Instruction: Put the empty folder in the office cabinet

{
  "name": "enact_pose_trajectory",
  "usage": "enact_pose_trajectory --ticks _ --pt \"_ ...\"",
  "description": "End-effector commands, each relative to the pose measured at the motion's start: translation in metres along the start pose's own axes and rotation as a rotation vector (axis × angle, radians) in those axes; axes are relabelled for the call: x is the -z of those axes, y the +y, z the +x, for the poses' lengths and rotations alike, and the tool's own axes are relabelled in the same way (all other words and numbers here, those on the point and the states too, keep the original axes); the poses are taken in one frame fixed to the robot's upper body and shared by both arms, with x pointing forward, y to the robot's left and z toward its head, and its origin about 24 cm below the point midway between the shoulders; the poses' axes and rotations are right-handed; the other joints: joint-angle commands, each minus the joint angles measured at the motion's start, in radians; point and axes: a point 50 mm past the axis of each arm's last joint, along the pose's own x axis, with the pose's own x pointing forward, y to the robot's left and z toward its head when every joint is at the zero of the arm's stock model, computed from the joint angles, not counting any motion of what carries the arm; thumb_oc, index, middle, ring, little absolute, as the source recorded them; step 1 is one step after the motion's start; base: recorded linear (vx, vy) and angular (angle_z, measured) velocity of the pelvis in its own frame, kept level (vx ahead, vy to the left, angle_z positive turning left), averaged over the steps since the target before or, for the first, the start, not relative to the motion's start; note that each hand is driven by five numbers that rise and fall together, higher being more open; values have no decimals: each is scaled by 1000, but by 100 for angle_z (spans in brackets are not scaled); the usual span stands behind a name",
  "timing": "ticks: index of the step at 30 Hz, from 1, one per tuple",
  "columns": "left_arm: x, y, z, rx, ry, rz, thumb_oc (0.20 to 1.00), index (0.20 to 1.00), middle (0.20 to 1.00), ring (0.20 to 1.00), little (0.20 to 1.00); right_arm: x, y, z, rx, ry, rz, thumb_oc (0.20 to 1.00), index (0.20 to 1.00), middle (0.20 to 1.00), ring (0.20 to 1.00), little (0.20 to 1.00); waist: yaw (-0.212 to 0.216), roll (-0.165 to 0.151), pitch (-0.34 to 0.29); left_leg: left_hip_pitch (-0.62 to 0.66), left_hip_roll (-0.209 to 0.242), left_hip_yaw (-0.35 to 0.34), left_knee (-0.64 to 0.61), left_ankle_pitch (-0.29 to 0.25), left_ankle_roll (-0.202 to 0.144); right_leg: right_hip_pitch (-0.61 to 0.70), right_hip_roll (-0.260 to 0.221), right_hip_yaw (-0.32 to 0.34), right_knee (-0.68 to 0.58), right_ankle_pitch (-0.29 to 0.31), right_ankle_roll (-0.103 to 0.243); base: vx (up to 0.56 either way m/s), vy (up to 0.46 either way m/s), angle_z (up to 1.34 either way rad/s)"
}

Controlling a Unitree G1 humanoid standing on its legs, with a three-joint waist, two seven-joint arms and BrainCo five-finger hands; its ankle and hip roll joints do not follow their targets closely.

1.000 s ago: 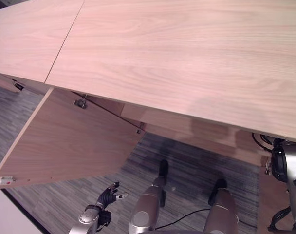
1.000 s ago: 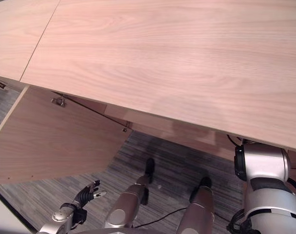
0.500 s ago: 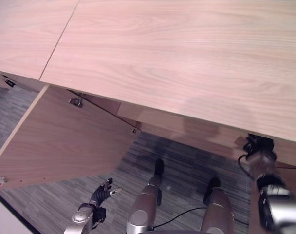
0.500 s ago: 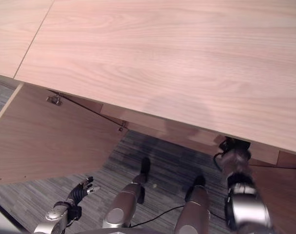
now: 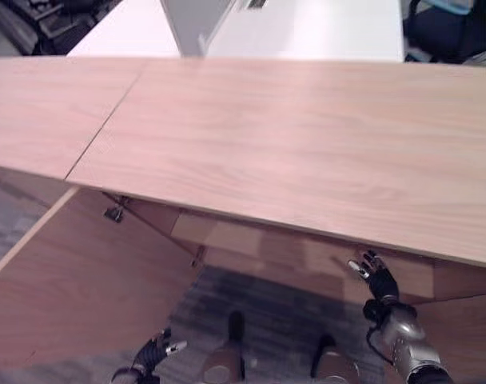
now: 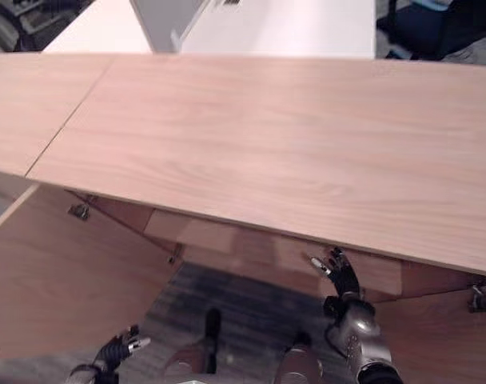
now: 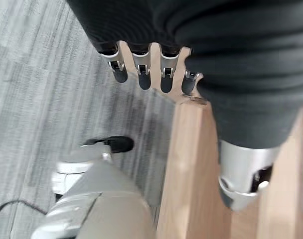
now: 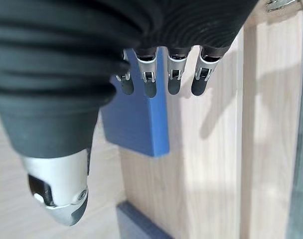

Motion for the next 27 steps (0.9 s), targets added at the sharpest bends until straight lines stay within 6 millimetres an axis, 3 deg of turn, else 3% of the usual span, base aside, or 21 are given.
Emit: enact_pose_trajectory --ticks 1,5,7,9,10,11,12,17,27 --pt "-9 13 1 -34 -12 79 1000 1000 1000 1000 1000 -7 11 4 -77 -31 -43 1000 1000 1000 1000 1000 14 -28 13 49 11 5 20 -90 -44 77 -24 24 -177 111 51 37 11 -6" --pt "2 7 2 -39 33 60 1000 1000 1000 1000 1000 35 13 -8 -108 156 -145 1000 1000 1000 1000 1000 8 -52 -35 91 2 27 12 -104 -40 125 -23 39 -240 142 58 48 12 -13" --pt "4 5 3 -39 44 58 1000 1000 1000 1000 1000 45 11 -11 -107 208 -185 1000 1000 1000 1000 1000 8 -56 -40 99 1 30 10 -107 -38 133 -25 42 -249 148 60 12 13 -10" --pt "7 0 4 -39 61 62 1000 1000 1000 1000 1000 74 9 -23 -129 353 -311 1000 1000 1000 1000 1000 10 -67 -60 119 -4 37 9 -116 -33 153 -26 49 -265 155 63 25 9 -15" --pt "7 0 4 -39 61 62 1000 1000 1000 1000 1000 74 9 -23 -129 353 -311 1000 1000 1000 1000 1000 10 -67 -59 120 -4 37 9 -116 -33 155 -26 49 -265 155 63 5 3 -12" --pt "6 -4 7 -34 68 67 1000 1000 1000 1000 1000 91 6 -31 -135 449 -382 1000 1000 1000 1000 1000 10 -75 -68 130 -7 37 9 -122 -29 164 -28 53 -267 158 65 -7 4 -7" --pt "6 -4 7 -35 67 67 1000 1000 1000 1000 1000 91 6 -31 -135 449 -382 1000 1000 1000 1000 1000 9 -75 -67 131 -7 37 9 -122 -29 165 -28 53 -267 158 66 0 0 0" --pt "3 -17 13 -24 84 70 1000 1000 1000 1000 1000 131 1 -58 -138 675 -466 1000 1000 1000 1000 1000 2 -92 -87 158 -15 40 14 -138 -15 182 -38 63 -254 158 72 -9 12 -2" --pt "1 -20 16 -50 75 12 1000 1000 1000 1000 1000 149 1 -76 -89 769 -398 1000 1000 1000 1000 1000 -8 -117 -108 201 -38 48 21 -167 10 199 -59 82 -223 157 84 7 35 -3"
